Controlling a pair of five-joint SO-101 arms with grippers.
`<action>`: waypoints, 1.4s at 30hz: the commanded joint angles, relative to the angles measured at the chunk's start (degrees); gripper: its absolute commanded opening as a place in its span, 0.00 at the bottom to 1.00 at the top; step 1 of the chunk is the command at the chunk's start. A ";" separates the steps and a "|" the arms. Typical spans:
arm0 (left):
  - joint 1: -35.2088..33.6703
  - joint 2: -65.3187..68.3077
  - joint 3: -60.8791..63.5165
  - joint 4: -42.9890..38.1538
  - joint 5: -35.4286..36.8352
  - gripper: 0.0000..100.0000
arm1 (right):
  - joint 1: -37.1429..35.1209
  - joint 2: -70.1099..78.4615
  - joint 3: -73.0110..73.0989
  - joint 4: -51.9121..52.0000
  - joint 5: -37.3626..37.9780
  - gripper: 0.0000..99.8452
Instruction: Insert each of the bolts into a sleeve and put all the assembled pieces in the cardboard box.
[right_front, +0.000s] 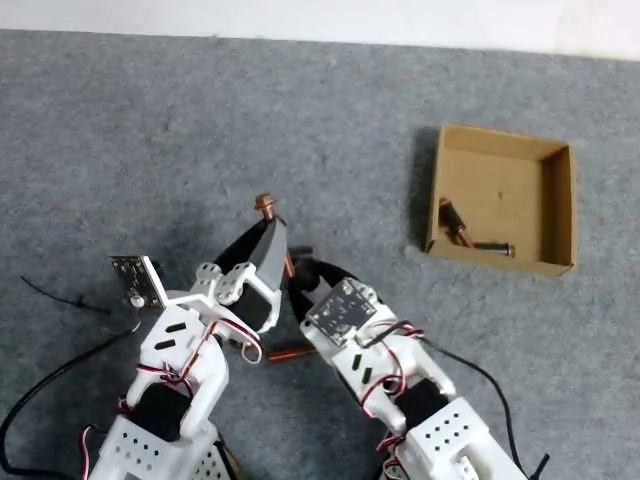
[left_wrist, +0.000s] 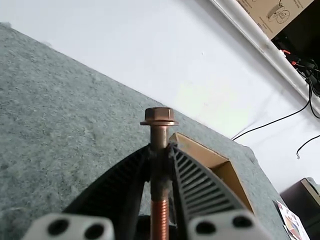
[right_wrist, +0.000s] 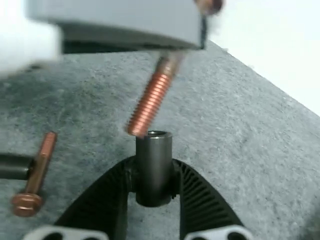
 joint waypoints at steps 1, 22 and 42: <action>-0.92 -0.40 1.19 0.26 -0.53 0.01 | 1.01 -0.92 0.13 -0.04 0.26 0.01; -10.77 -0.48 1.10 0.26 -8.88 0.01 | 8.66 -0.92 0.40 -0.48 0.18 0.01; -15.60 41.10 -18.68 6.33 -17.67 0.01 | 8.66 -0.92 0.48 -0.48 0.18 0.01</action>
